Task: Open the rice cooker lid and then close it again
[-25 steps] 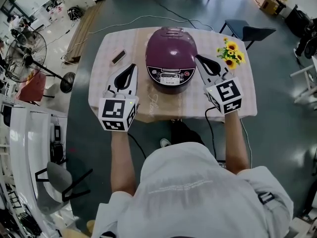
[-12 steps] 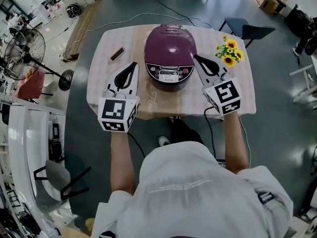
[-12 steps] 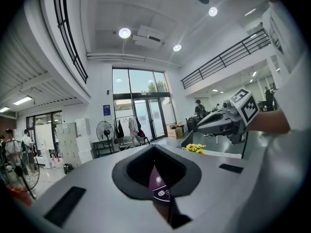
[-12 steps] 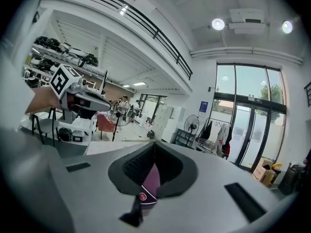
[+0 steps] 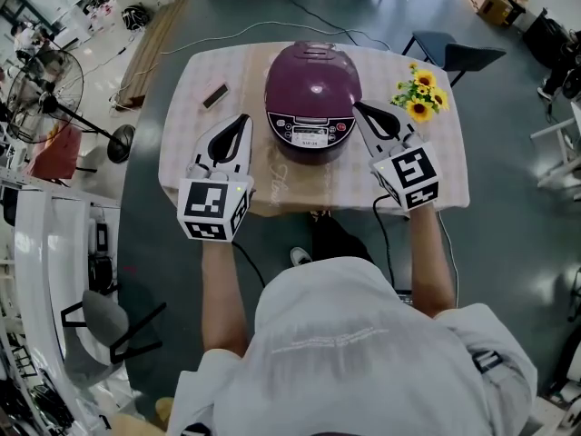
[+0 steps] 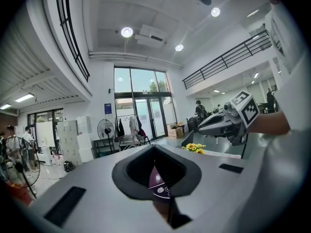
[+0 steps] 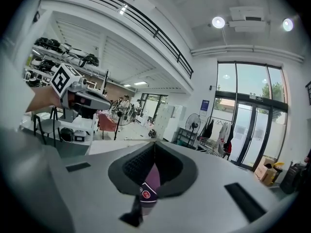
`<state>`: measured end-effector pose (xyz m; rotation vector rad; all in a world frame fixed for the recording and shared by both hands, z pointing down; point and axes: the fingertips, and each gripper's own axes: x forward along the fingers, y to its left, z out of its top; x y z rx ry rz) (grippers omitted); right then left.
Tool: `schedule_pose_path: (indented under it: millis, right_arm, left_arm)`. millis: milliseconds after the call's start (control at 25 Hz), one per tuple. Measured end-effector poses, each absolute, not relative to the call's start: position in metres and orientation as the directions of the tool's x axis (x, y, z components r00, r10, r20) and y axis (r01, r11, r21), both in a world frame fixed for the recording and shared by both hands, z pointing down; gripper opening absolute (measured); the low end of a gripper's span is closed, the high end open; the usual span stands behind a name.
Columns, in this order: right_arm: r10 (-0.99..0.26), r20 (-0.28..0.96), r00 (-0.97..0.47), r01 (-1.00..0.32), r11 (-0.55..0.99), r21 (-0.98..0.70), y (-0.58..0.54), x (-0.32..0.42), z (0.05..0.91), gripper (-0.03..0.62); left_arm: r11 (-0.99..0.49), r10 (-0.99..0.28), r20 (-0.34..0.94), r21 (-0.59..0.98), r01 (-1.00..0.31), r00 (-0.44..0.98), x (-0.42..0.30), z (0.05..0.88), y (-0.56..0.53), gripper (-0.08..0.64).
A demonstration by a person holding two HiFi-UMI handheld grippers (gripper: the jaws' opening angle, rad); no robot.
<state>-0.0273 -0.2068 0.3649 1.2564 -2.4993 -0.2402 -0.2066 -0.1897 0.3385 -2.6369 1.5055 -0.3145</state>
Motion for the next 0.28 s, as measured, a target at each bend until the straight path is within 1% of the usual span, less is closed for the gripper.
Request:
schedule_pose_path:
  millis: [280]
  right_arm:
    - [-0.798,0.212,-0.564,-0.748,0.603,0.279,-0.2075,-0.0273,0.369,0.027]
  left_arm:
    - [-0.507,-0.861,0.14,-0.168,-0.846,0.488,-0.2084,0.3453,-0.1893,0.015]
